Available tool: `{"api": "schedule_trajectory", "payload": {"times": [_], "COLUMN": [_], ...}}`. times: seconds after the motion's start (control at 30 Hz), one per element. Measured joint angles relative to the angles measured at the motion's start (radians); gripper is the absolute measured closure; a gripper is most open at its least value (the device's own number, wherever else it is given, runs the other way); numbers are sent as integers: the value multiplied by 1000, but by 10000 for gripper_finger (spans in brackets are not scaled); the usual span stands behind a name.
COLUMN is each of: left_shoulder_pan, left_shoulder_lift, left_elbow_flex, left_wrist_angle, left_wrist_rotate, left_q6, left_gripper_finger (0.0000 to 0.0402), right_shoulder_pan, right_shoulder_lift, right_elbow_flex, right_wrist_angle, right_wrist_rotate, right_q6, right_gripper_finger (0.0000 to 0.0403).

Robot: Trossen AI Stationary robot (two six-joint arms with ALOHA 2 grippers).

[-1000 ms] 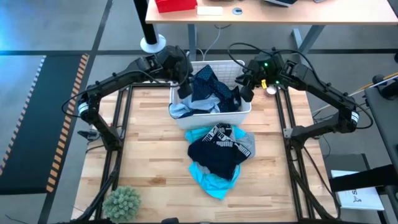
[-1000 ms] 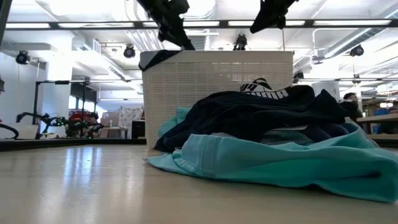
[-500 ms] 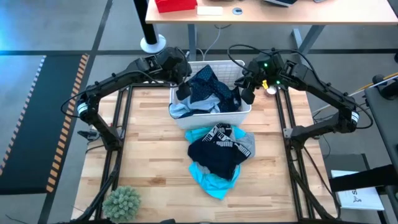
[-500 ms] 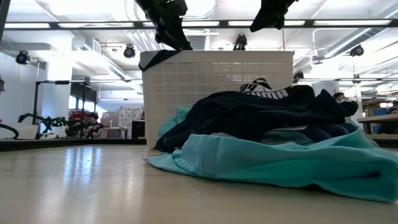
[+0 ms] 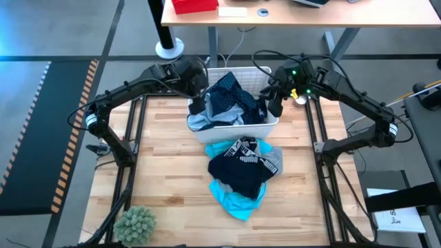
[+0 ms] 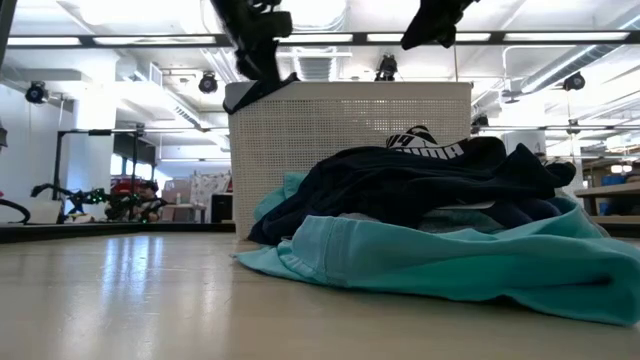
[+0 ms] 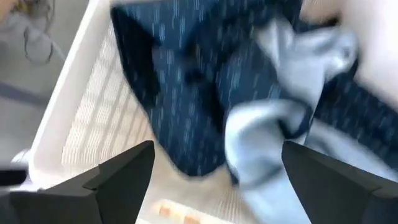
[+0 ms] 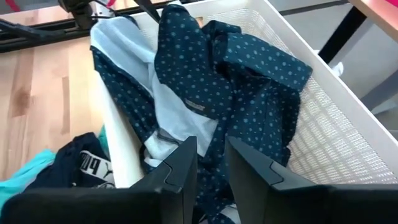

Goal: Sort clothes
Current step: Put the blue polo shirt into the white bin

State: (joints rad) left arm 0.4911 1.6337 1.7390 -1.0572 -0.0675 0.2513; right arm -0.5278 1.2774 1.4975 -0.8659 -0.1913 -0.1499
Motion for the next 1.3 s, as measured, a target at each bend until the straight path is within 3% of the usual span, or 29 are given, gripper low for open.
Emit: {"api": "schedule_trajectory", "payload": {"times": [0.5, 0.73, 0.93, 1.13, 1.3], "left_shoulder_pan": [-118, -266, -384, -407, -412], "left_shoulder_lift": [-59, -129, -111, -57, -43], "left_elbow_flex": [0, 0, 0, -3, -43], "left_wrist_angle": [-131, -121, -113, -139, -178], "left_wrist_rotate": [-28, 100, -9, -188, -209], "left_q6": [80, 77, 33, -48, -119], "left_gripper_finger": [190, 218, 220, 196, 165], "right_shoulder_pan": [9, 57, 97, 117, 118], "right_shoulder_lift": [0, 0, 0, 0, 0], "right_elbow_flex": [0, 0, 0, 0, 0], "right_wrist_angle": [-28, -54, -53, -54, -73], "right_wrist_rotate": [0, -4, -3, -1, 0], "right_q6": [-1, -5, -7, -7, -3], "right_gripper_finger": [351, 324, 306, 295, 294]}}
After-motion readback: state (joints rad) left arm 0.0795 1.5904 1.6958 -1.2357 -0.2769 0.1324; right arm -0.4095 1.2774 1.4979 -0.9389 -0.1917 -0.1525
